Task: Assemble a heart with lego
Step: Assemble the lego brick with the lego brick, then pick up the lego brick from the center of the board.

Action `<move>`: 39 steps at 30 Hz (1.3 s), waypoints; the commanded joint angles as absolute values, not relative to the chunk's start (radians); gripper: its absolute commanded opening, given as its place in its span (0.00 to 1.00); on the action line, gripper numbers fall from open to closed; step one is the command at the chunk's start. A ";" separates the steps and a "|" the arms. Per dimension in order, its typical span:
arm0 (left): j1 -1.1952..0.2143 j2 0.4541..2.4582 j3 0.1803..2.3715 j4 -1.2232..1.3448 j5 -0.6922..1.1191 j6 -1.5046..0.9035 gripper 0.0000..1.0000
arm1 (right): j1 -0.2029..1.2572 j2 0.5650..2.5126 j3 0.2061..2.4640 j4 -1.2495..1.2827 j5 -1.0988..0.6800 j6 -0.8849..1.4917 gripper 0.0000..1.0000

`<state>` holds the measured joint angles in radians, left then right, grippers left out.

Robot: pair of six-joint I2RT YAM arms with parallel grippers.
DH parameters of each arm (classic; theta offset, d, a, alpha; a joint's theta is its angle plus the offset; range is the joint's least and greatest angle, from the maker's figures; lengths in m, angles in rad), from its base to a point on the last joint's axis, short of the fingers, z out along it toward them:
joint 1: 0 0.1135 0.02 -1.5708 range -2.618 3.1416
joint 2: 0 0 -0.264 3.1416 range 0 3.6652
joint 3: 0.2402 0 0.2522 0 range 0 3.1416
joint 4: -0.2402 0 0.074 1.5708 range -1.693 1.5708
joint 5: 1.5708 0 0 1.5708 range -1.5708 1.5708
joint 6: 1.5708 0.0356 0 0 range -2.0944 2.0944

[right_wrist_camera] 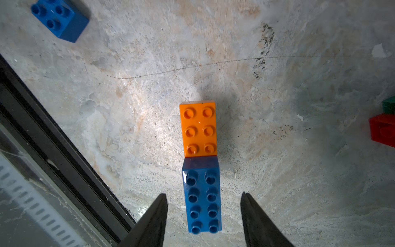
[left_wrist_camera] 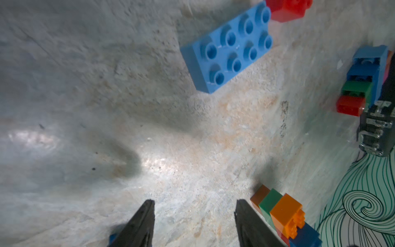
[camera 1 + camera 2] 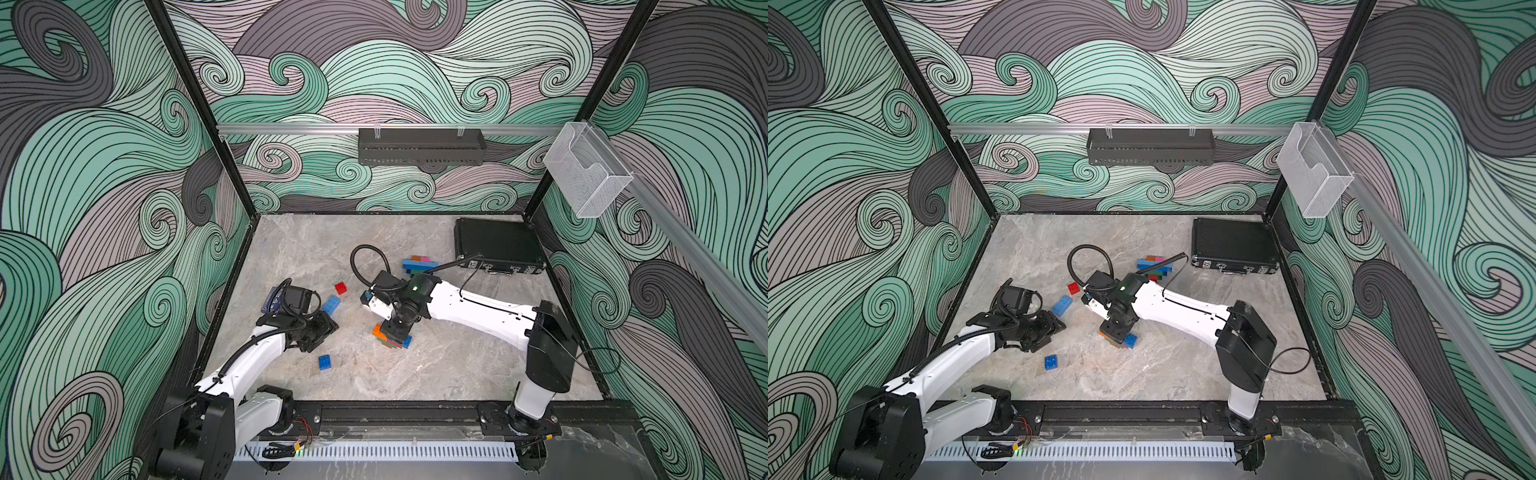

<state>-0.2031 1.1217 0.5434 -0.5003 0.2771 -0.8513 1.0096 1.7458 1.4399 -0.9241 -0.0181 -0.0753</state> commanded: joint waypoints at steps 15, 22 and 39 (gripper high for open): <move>-0.195 1.559 0.815 -0.439 0.109 -0.838 0.61 | 0.959 1.644 1.310 -0.837 -0.089 -0.096 0.58; -0.193 1.611 0.861 -0.472 0.033 -0.798 0.60 | 0.954 1.638 1.293 -0.834 -0.095 -0.100 0.58; -0.193 1.734 1.036 -0.670 0.033 -0.541 0.57 | 0.954 1.640 1.284 -0.832 -0.096 -0.098 0.58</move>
